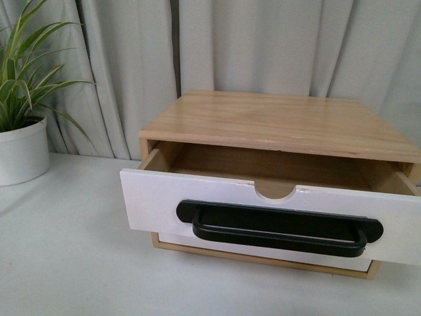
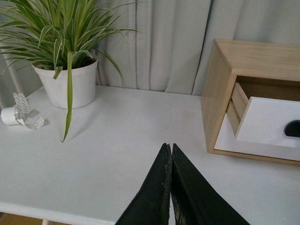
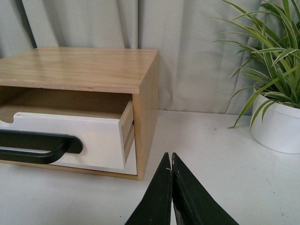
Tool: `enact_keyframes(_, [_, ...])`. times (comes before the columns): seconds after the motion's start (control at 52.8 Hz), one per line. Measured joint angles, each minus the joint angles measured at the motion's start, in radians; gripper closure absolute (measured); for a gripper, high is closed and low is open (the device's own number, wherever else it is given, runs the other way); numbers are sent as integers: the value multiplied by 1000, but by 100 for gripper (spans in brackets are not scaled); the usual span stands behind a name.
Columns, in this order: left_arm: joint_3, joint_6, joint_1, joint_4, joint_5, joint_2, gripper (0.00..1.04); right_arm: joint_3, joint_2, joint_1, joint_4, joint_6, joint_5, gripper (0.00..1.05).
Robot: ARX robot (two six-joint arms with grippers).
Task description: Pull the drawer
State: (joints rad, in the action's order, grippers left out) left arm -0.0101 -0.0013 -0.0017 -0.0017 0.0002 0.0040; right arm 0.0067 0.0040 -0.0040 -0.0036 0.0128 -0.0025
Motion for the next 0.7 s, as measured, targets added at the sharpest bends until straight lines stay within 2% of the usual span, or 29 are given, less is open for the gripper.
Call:
enact_keyframes(0.531, [0,0,0,0,0,0,5,0,0,0,0,0,0,9])
enact_keyframes(0.568, [0,0,0,0,0,0,5,0,0,0,0,-2,0,7])
enact_keyframes(0.701, [0,0,0,0,0,0,6,0,0,0,0,-2,0,9])
